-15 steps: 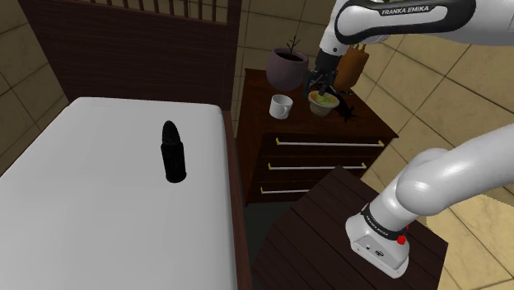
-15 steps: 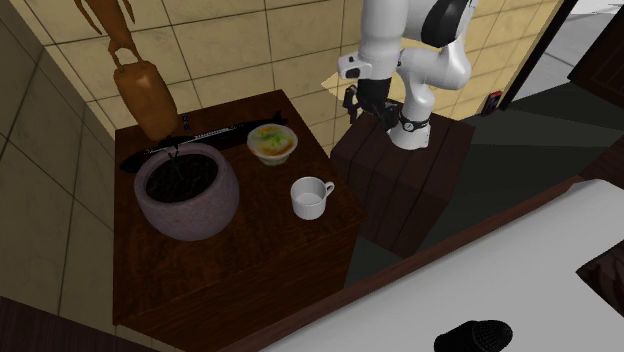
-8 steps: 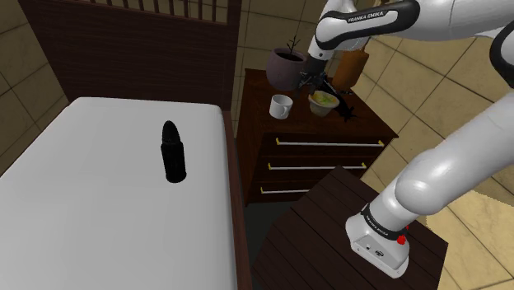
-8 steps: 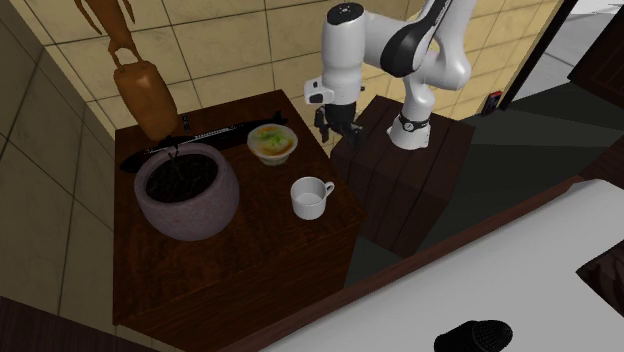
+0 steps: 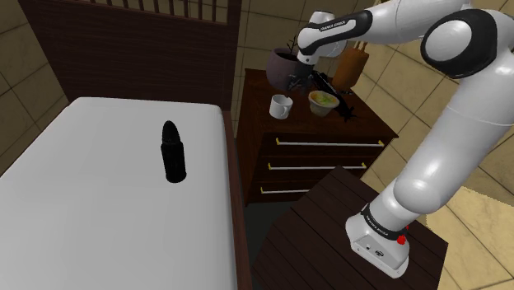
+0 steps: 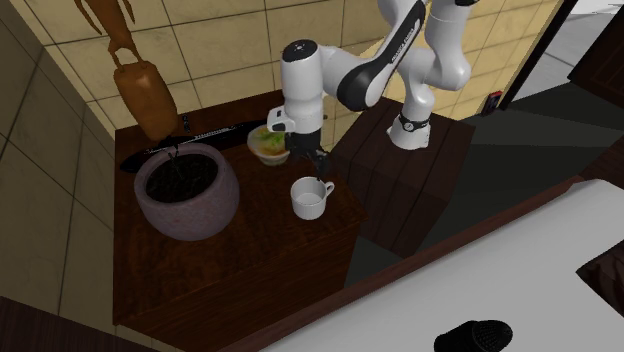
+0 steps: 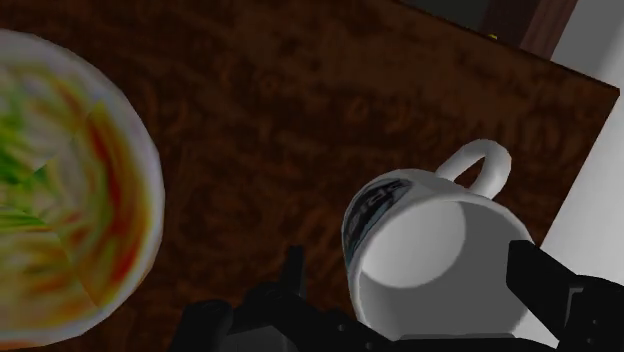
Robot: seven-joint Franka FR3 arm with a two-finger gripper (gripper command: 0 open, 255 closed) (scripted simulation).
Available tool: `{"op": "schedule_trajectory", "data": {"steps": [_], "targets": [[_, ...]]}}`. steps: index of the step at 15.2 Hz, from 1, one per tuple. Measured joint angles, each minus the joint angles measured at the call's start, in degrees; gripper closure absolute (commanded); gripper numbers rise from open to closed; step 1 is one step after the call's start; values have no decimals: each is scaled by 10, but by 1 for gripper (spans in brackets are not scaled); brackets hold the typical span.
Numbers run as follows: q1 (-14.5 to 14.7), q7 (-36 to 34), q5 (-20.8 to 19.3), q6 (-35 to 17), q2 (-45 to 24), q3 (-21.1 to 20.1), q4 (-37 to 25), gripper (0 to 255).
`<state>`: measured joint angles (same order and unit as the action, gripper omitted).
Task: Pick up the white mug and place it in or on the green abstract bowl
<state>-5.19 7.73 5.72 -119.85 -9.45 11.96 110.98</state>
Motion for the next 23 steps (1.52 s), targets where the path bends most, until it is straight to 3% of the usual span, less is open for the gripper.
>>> {"op": "schedule_trajectory", "data": {"steps": [4,11,17,18,23], "targets": [[-14,20,18,-11,-63,3,-49,0],[-15,26,27,-52,-91,-1,-35,0],[-16,27,28,-57,-94,-1,-34,0],[-16,27,28,-57,-94,-1,-34,255],[-16,27,28,-57,-94,-1,-34,255]]}}
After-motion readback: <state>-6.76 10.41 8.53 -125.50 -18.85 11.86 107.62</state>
